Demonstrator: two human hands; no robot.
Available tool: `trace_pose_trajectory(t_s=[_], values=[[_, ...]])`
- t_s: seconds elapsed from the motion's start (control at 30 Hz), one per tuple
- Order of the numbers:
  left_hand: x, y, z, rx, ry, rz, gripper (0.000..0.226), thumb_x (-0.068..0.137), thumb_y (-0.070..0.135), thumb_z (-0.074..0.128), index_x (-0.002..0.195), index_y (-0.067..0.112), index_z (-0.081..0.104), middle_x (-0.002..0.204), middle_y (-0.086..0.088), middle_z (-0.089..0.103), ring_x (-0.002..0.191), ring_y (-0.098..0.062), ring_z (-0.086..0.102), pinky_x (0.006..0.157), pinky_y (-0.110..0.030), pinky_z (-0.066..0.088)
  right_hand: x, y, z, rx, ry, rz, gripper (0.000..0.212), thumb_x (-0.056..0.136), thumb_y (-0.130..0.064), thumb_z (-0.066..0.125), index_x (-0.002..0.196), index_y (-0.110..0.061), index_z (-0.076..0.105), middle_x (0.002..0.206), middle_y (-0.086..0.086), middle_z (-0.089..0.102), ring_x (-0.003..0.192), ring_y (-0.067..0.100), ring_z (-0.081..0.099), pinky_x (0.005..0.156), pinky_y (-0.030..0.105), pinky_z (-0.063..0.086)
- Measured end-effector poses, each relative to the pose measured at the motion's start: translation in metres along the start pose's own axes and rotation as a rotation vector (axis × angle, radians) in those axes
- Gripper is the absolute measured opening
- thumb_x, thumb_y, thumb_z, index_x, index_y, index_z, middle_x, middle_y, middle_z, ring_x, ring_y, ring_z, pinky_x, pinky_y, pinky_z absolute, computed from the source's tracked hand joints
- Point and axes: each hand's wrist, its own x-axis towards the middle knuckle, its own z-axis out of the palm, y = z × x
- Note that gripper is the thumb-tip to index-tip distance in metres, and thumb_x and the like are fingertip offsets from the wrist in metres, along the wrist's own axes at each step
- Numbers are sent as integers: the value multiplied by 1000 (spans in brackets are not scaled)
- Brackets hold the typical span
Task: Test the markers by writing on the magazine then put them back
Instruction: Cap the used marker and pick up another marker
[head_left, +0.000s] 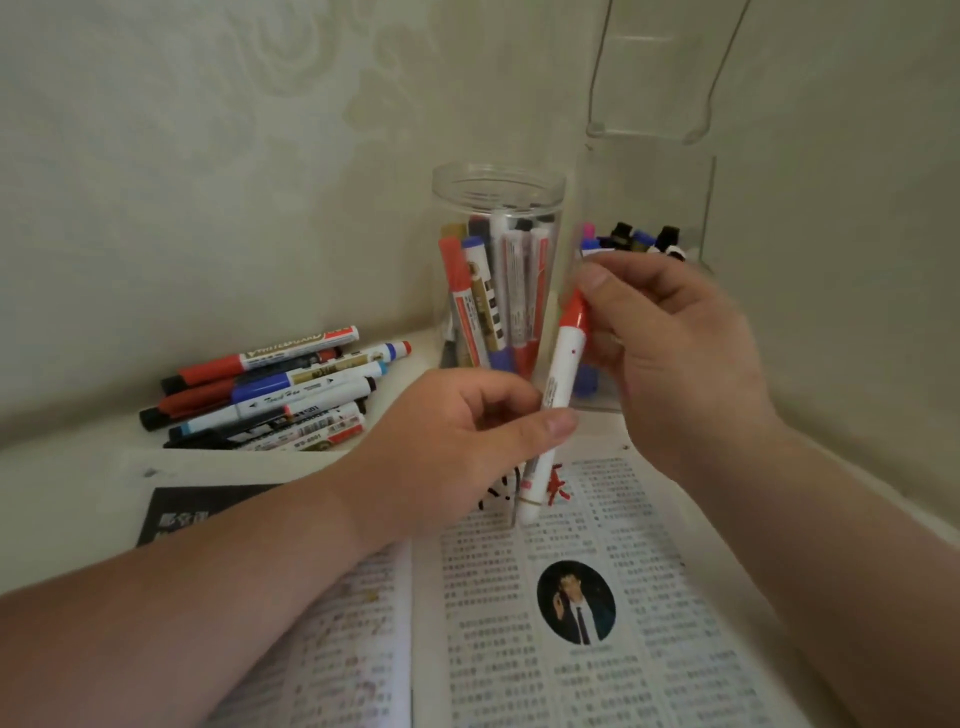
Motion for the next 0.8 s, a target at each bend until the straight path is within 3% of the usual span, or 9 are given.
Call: trace_pose_trajectory(t_s=[0.13, 0.23, 0.3, 0.4, 0.5, 0.57, 0.67, 0.8], values=[[-1, -1, 4, 51, 95, 2, 26, 76, 43, 74, 83, 19, 78, 72, -3, 73, 64, -21, 66, 62, -28, 54, -5, 0, 3, 275, -265, 411, 50, 103, -51, 42, 103, -6, 64, 84, 13, 63, 79, 25, 62, 87, 47, 53], [-3, -2, 7, 105, 142, -2, 21, 77, 38, 79, 84, 18, 79, 69, -3, 72, 60, -20, 64, 58, -25, 51, -8, 0, 5, 360, -329, 482, 61, 100, -61, 40, 80, -7, 58, 84, 18, 55, 75, 26, 59, 87, 45, 53], [-3, -4, 9, 117, 170, 16, 24, 74, 43, 78, 82, 20, 79, 67, 0, 71, 58, -16, 63, 56, -24, 50, -9, 0, 6, 469, -314, 491, 60, 100, -62, 40, 70, -11, 49, 82, 18, 50, 71, 25, 59, 81, 41, 55], [-3, -5, 8, 86, 198, 43, 31, 72, 52, 73, 81, 23, 79, 70, -1, 72, 65, -20, 66, 59, -24, 51, -10, -1, 8, 599, -250, 478, 57, 102, -59, 38, 66, -15, 46, 61, 7, 51, 61, 22, 58, 74, 40, 50], [-3, -8, 3, 10, 175, 86, 46, 90, 62, 59, 81, 21, 77, 72, -7, 70, 64, -25, 61, 61, -34, 50, -6, -6, 2, 788, -169, 482, 49, 100, -56, 44, 69, -18, 45, 61, -3, 36, 50, 13, 41, 55, 30, 48], [-3, -9, -1, -70, 166, 73, 52, 93, 62, 44, 85, 22, 76, 74, -7, 70, 63, -22, 58, 61, -34, 48, -1, -10, -7, 894, -180, 497, 45, 98, -53, 44, 68, -19, 40, 58, -7, 26, 45, 8, 26, 43, 20, 36], [-1, -11, -2, -162, 148, 34, 58, 92, 64, 39, 86, 21, 77, 74, -8, 70, 63, -23, 57, 62, -39, 45, 3, -15, -18, 870, -227, 448, 30, 92, -40, 40, 69, -19, 41, 51, -9, 21, 39, 6, 19, 36, 18, 20], [-1, -11, -1, -131, 94, 36, 56, 91, 63, 41, 84, 20, 77, 73, -7, 70, 63, -26, 57, 63, -43, 46, -1, -16, -14, 817, -205, 343, 6, 75, -18, 39, 70, -20, 41, 49, -9, 21, 37, 6, 16, 33, 17, 15]])
